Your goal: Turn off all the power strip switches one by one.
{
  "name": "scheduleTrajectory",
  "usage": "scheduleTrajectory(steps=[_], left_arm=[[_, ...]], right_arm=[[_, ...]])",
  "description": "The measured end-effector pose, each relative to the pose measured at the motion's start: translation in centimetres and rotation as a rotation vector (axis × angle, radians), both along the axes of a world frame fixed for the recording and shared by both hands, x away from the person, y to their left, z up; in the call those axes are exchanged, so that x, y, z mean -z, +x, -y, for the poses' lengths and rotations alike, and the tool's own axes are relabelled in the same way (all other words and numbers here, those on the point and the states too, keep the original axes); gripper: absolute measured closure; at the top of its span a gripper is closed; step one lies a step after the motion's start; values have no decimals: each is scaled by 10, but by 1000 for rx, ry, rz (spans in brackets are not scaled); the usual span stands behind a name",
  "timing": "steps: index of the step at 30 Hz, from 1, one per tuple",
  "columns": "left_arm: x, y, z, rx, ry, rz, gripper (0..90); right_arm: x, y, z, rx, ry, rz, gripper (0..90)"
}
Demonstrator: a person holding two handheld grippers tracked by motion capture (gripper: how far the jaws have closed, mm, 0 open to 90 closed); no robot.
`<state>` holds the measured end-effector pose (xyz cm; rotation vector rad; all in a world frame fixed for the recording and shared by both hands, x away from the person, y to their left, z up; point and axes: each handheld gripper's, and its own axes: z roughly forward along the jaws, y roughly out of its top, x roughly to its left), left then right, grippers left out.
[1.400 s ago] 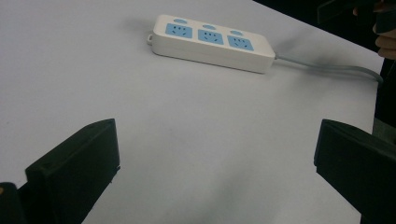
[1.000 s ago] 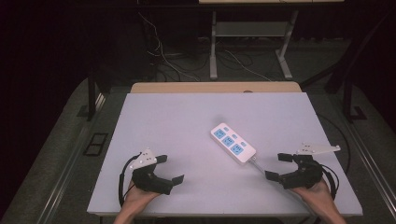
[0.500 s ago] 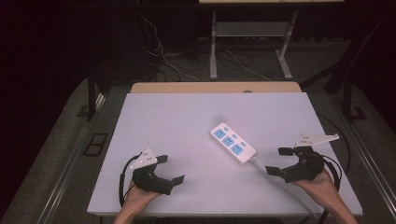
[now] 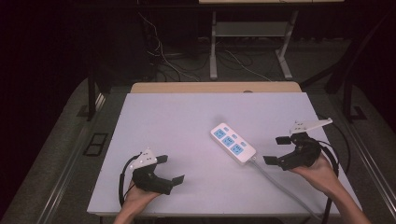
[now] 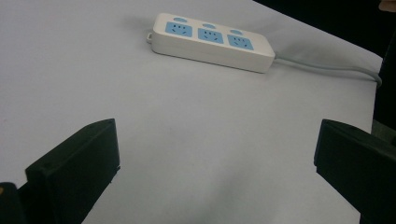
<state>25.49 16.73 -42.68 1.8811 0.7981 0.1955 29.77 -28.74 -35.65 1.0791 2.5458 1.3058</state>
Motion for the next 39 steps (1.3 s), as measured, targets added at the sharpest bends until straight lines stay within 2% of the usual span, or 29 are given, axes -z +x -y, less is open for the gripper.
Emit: scheduleTrajectory(steps=[15, 32, 39], left_arm=[[-1, 0, -1, -4, -8, 5, 0], [-1, 0, 0, 0, -6, 6, 0], [0, 0, -1, -1, -7, 6, 0]], right_arm=[[-7, 27, -17, -33, -44, -24, 18], [-5, 43, -33, -62, -81, -44, 18], [-1, 55, -40, -76, -109, -56, 18]])
